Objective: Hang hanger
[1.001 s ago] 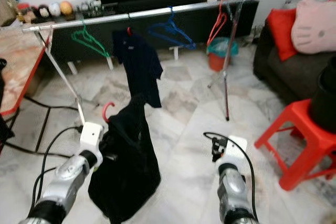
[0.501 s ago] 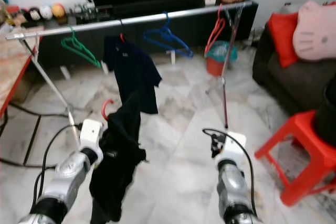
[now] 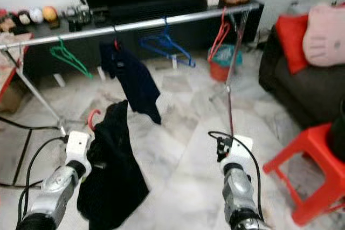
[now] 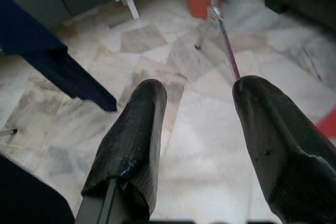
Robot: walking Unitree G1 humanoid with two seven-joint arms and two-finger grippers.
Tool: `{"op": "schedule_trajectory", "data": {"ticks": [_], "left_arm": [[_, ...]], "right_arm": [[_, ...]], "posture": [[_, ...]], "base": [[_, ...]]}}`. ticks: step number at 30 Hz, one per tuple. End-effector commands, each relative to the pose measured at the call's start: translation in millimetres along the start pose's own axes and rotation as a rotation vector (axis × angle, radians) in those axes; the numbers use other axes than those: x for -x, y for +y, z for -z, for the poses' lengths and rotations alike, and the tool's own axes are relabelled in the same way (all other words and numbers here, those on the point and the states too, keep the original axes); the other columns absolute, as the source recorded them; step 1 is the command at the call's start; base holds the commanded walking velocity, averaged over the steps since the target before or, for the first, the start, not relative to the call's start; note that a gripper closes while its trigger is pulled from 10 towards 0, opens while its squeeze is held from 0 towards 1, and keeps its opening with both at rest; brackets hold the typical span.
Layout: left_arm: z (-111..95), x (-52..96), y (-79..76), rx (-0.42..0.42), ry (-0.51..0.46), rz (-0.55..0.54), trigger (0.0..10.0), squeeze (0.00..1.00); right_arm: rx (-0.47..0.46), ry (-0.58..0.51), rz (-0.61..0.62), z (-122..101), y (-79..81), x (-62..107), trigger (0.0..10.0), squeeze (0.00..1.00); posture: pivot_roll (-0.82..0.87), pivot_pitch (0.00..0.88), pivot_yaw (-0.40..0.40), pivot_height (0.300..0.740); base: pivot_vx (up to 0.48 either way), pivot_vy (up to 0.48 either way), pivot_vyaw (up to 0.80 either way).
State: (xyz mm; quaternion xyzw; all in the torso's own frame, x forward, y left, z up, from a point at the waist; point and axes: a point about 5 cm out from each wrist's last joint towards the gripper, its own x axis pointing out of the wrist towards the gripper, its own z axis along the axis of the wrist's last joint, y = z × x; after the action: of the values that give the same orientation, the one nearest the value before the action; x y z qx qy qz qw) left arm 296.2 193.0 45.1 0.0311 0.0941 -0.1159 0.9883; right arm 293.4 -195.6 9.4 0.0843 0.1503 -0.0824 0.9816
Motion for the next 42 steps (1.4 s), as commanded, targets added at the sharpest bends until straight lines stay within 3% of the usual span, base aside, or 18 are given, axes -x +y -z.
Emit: {"op": "schedule_trajectory", "data": {"ticks": [1, 7, 28, 31, 36, 42], "left_arm": [[-10.9, -3.6, 2.3, -0.02, -0.037, -0.015, 10.0, 0.0], [-17.2, -9.1, -3.7, -0.017, -0.052, -0.01, 10.0, 0.0], [-26.9, -16.7, -2.1, -0.041, -0.05, -0.083, 10.0, 0.0], [-29.2, -19.5, 2.3, -0.094, -0.017, -0.167, 10.0, 0.0], [-33.7, -21.4, 10.4, -0.09, 0.002, -0.286, 10.0, 0.0], [-37.8, -24.4, 5.6, -0.091, -0.003, -0.296, 10.0, 0.0]], "right_arm": [[-0.01, 0.003, -0.033, -0.5, 11.9, -1.7, 10.0, 0.0], [-0.017, 0.007, -0.036, -0.7, 10.3, -1.8, 10.0, 0.0], [-0.028, 0.025, -0.075, 2.6, 16.2, -1.2, 10.0, 0.0], [-0.026, 0.03, -0.091, 3.5, 18.5, -1.0, 10.0, 0.0], [-0.027, 0.037, -0.11, 4.6, 21.2, -0.7, 10.0, 0.0], [-0.026, 0.043, -0.127, 5.5, 24.0, -0.5, 10.0, 0.0]], "posture": [[-0.04, 0.026, 0.056, 0.74], [-0.05, 0.027, 0.059, 0.74], [-0.04, 0.02, 0.062, 0.74], [-0.04, 0.017, 0.061, 0.74], [-0.04, 0.017, 0.061, 0.74], [-0.04, 0.016, 0.06, 0.74]], "base": [[0.364, 0.0, 0.0], [0.369, 0.0, 0.0], [0.384, 0.0, 0.0], [0.393, 0.0, 0.0], [0.391, 0.0, 0.0], [0.386, 0.0, 0.0]]}}
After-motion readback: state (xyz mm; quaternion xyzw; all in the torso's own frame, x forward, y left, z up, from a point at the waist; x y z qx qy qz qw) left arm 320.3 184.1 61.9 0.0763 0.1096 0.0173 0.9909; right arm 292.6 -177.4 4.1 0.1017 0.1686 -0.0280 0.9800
